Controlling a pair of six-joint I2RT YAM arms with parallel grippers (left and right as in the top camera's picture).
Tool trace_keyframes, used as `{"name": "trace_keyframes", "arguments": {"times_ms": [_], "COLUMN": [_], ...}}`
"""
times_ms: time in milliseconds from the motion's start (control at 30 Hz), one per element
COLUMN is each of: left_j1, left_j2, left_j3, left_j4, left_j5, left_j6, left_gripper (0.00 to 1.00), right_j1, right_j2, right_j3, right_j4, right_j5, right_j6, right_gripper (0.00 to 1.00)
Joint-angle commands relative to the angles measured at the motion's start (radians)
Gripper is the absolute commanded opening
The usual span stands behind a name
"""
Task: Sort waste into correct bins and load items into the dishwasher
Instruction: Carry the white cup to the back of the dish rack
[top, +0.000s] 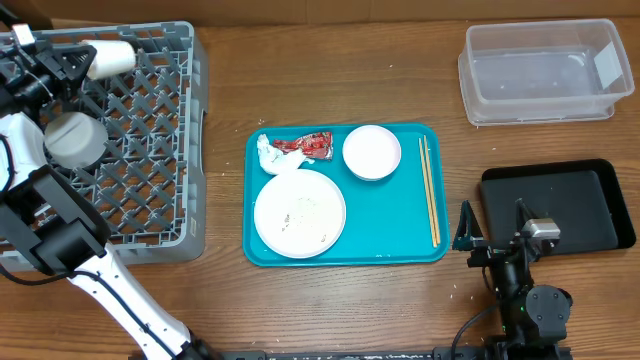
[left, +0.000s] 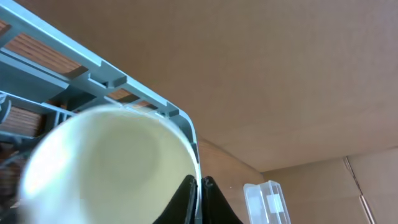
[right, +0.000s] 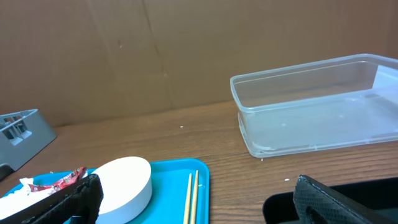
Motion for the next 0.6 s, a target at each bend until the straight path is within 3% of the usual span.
{"name": "trace_keyframes", "arguments": {"times_ms": [0,367,567], "left_j1": [-0.003,0.01,0.094], "left_j2": [0.02,0.019,-0.026], "left_j3": [0.015,0.015,0.054], "left_j4": [0.0,-0.099,-0.075], "left_j5": [-0.011,-0.116,-0.092], "left_j6": [0.036,0.084,0.019], "left_gripper": [0.05,0.06,0.04], "right_j1": [-0.002,-0.002,-0.002], "right_j2": [-0.003,-0.003,-0.003], "right_j3": [-0.01,-0.01,-0.01], "right_j4": [0.006,0.006,0.006], "right_j5": [0.006,0.006,0.006], "right_j6": [-0.003,-0.003,-0.003], "right_gripper": [1.0,1.0,1.0]}}
